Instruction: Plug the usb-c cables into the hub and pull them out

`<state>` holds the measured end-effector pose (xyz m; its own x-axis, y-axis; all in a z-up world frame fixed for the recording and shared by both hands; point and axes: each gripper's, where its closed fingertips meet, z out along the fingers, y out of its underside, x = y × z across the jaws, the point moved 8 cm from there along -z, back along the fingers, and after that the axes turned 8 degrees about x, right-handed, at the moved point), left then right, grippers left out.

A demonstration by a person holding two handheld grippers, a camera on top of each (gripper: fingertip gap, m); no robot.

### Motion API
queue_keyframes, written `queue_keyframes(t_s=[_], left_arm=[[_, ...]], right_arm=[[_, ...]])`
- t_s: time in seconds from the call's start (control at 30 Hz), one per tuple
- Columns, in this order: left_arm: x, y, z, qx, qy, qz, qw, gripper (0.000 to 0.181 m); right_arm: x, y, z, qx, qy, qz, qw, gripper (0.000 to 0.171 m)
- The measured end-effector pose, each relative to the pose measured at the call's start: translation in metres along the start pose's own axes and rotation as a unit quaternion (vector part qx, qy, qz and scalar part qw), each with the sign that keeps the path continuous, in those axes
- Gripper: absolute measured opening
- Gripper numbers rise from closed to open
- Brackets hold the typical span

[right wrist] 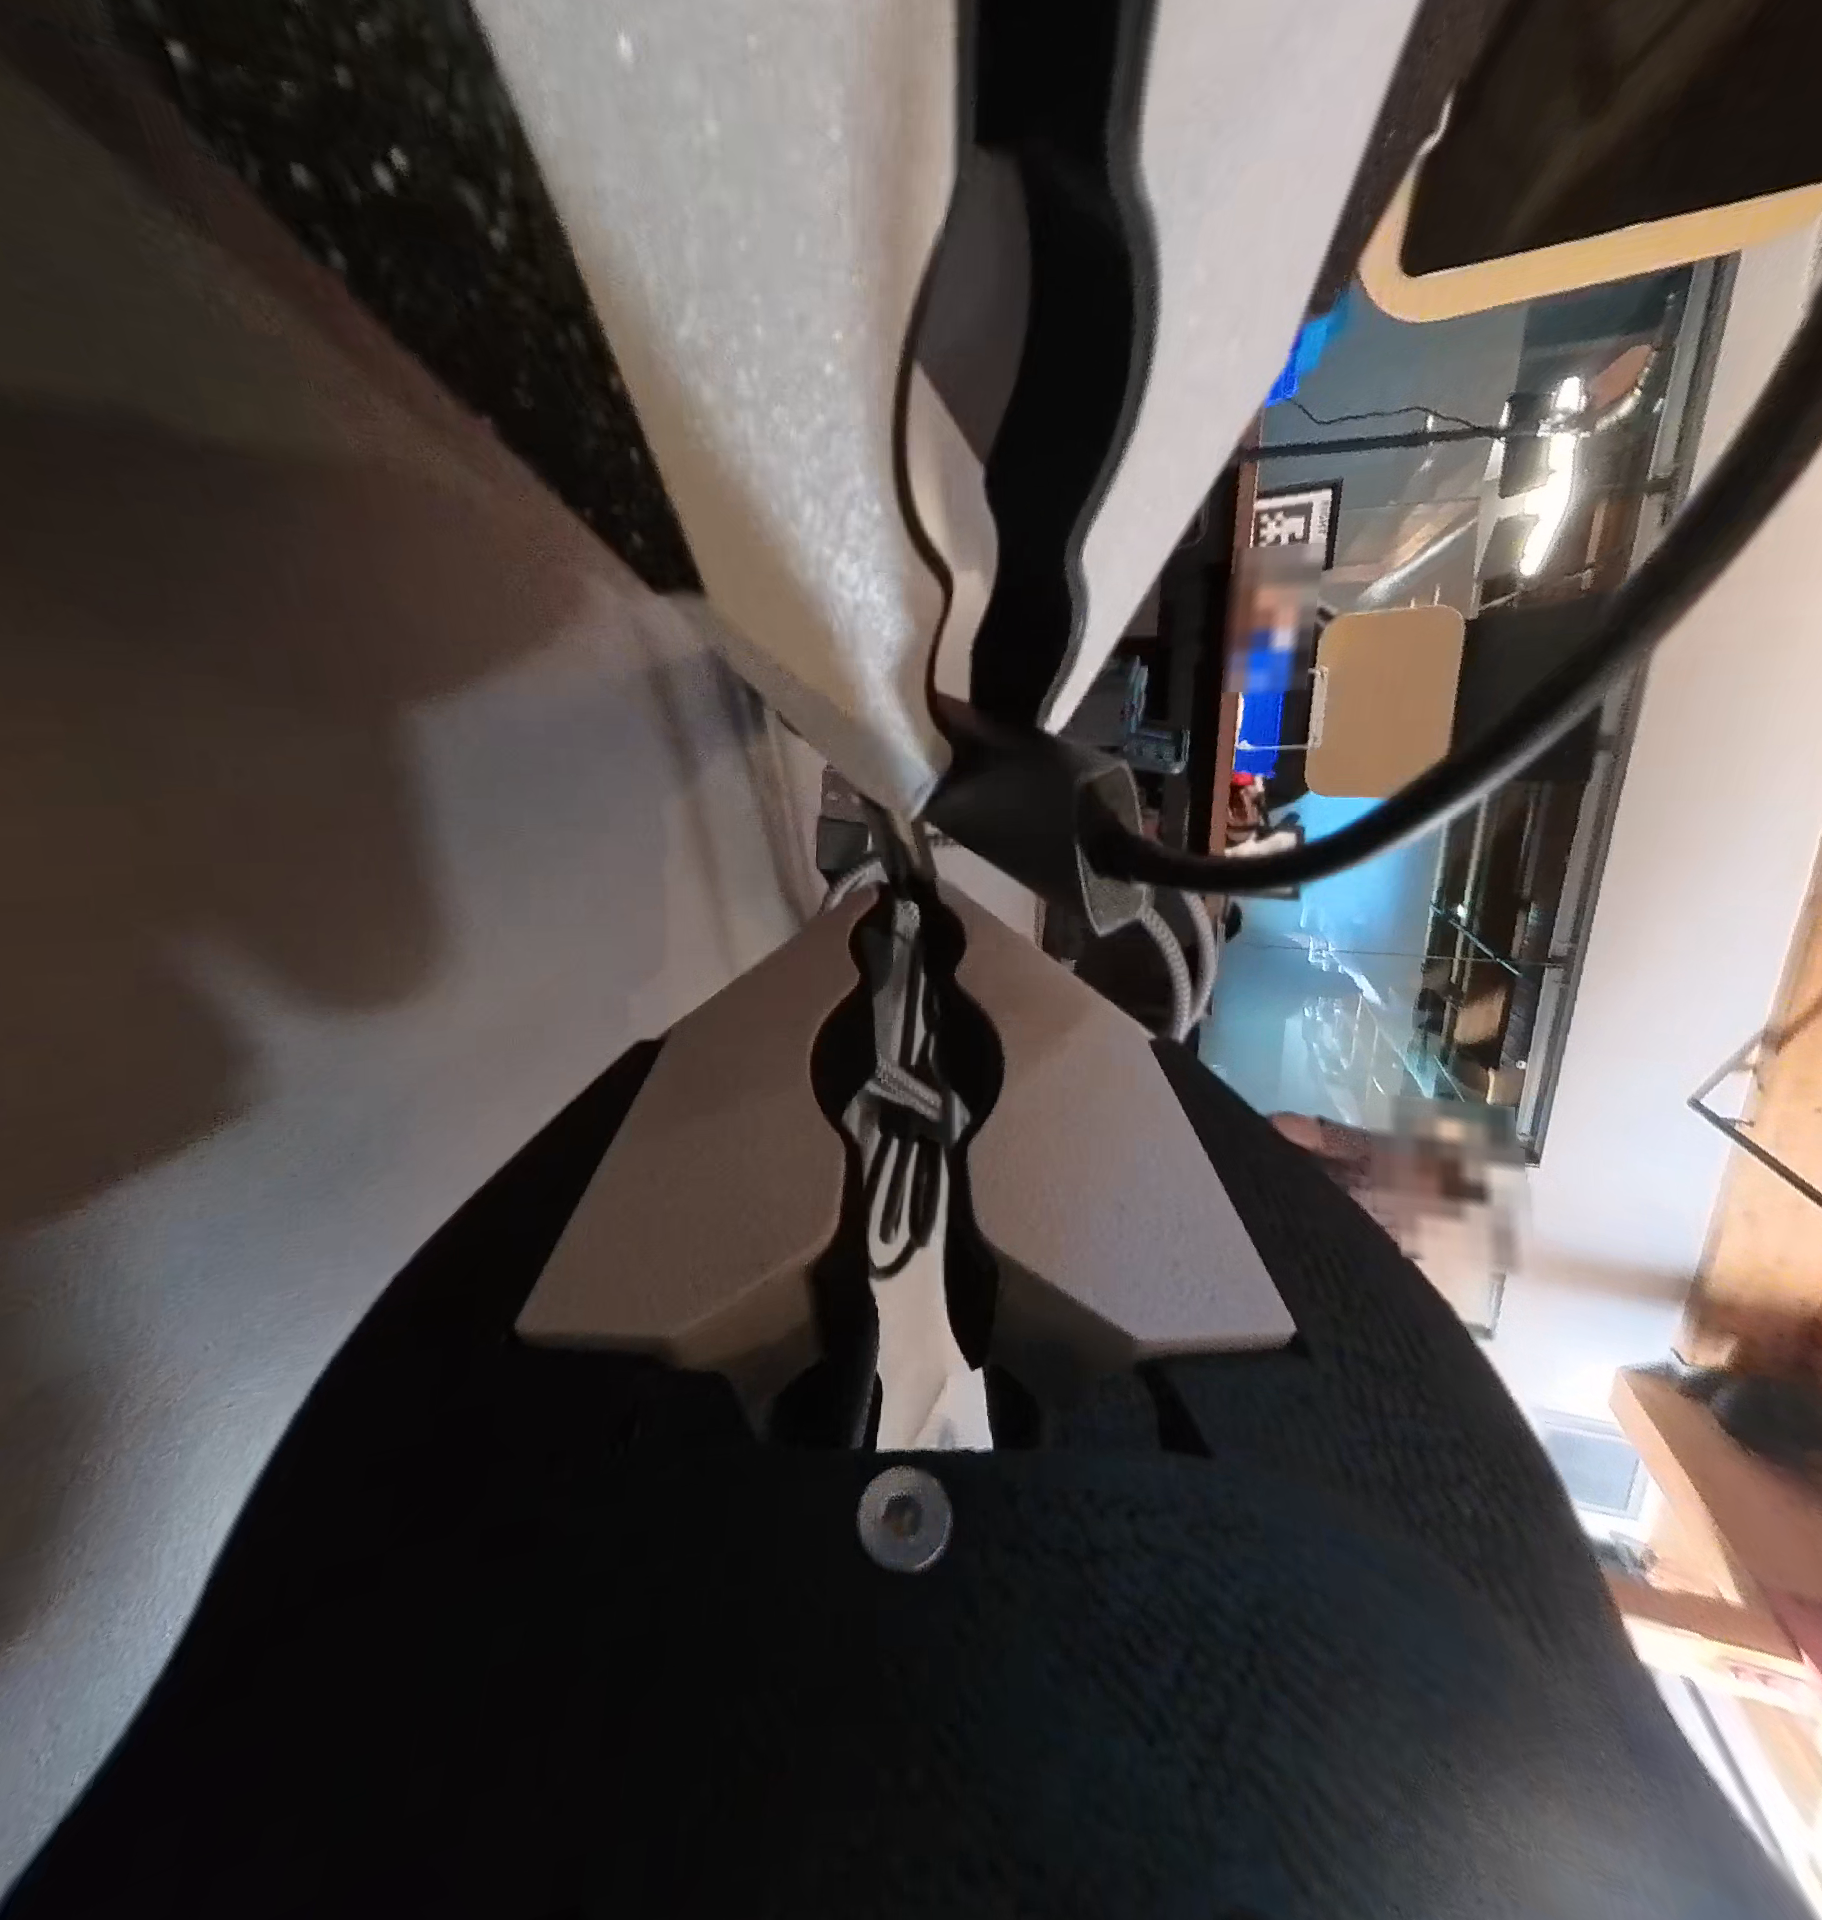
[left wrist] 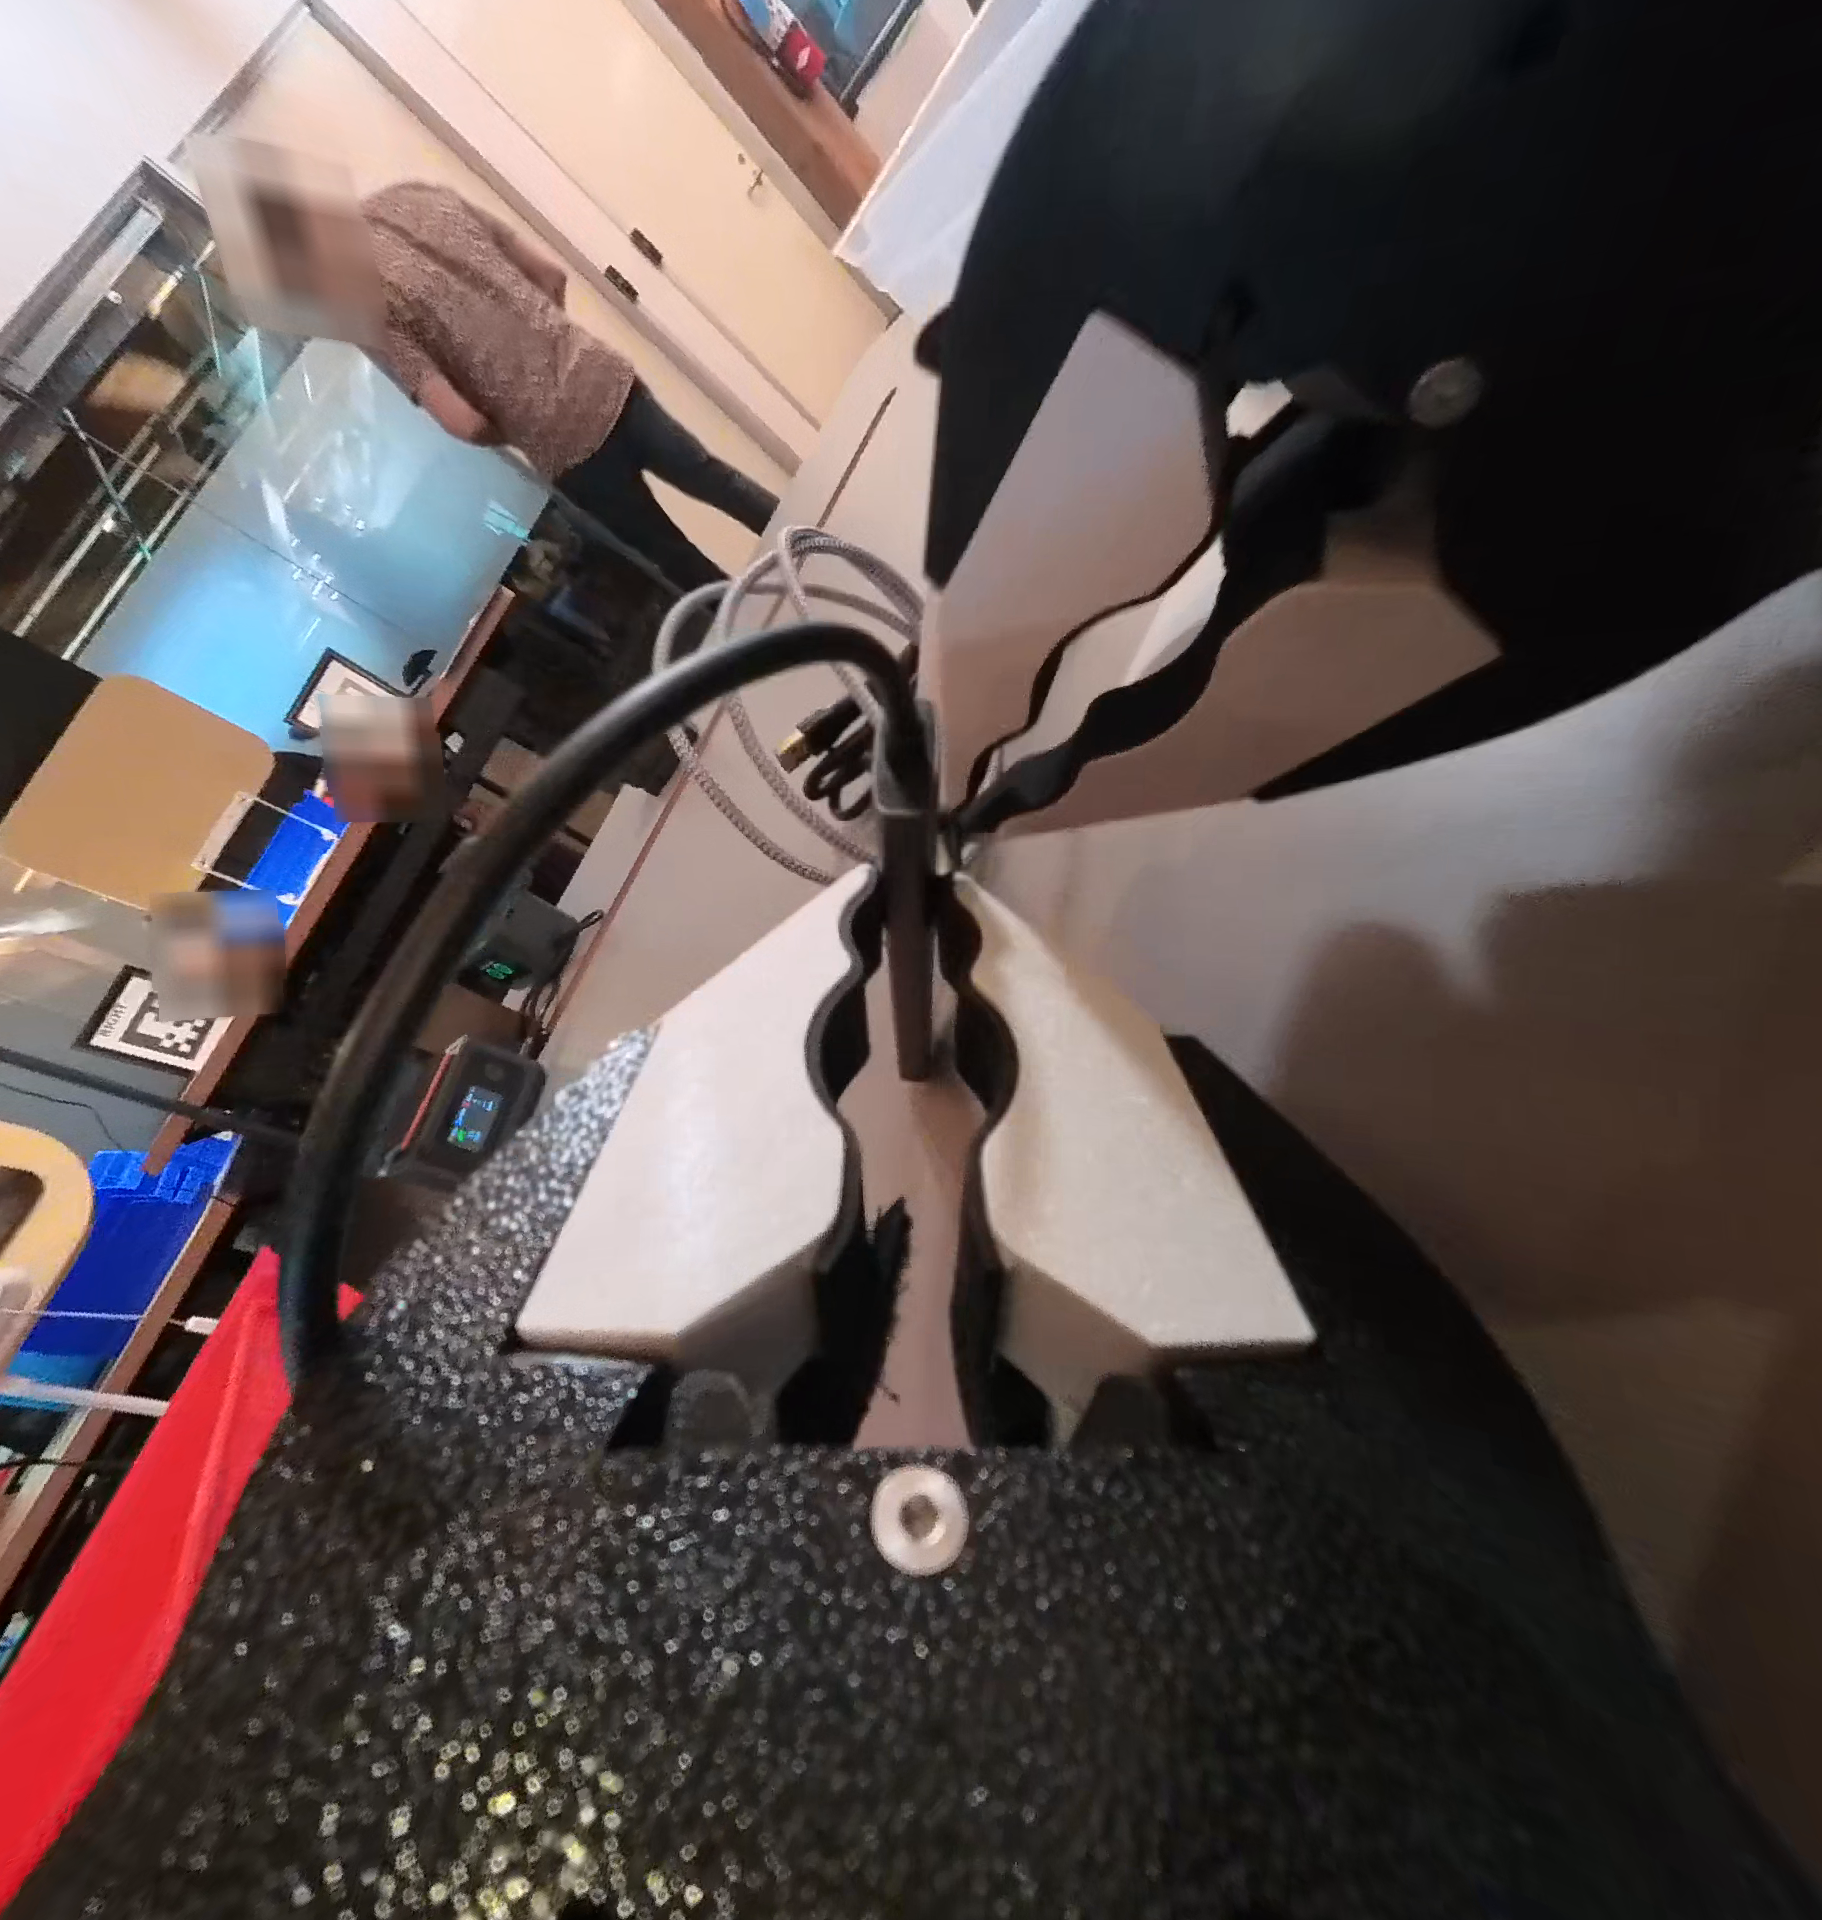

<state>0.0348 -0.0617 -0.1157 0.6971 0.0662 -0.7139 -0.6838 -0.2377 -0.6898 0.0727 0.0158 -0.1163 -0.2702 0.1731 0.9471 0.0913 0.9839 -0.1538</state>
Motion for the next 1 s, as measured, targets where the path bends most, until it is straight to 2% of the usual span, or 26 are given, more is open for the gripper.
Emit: queue_keyframes(t_s=[0.13,0.27,0.73,1.0], left_arm=[[-0.004,0.002,-0.002,-0.006,-0.008,-0.011,1.000,0.008],[-0.006,0.004,-0.004,-0.010,-0.014,-0.023,1.000,0.008],[-0.007,0.006,-0.007,-0.023,-0.018,-0.017,0.999,0.008],[-0.004,0.007,-0.004,-0.065,-0.034,0.002,0.997,0.008]], right_arm=[[0.015,0.005,-0.009,-0.017,0.034,0.027,0.999,0.002],[0.024,0.002,-0.015,-0.024,0.073,0.002,0.997,0.003],[0.015,-0.008,-0.011,-0.038,0.074,-0.026,0.996,0.003],[0.013,-0.010,-0.012,-0.058,0.069,-0.052,0.995,0.003]])
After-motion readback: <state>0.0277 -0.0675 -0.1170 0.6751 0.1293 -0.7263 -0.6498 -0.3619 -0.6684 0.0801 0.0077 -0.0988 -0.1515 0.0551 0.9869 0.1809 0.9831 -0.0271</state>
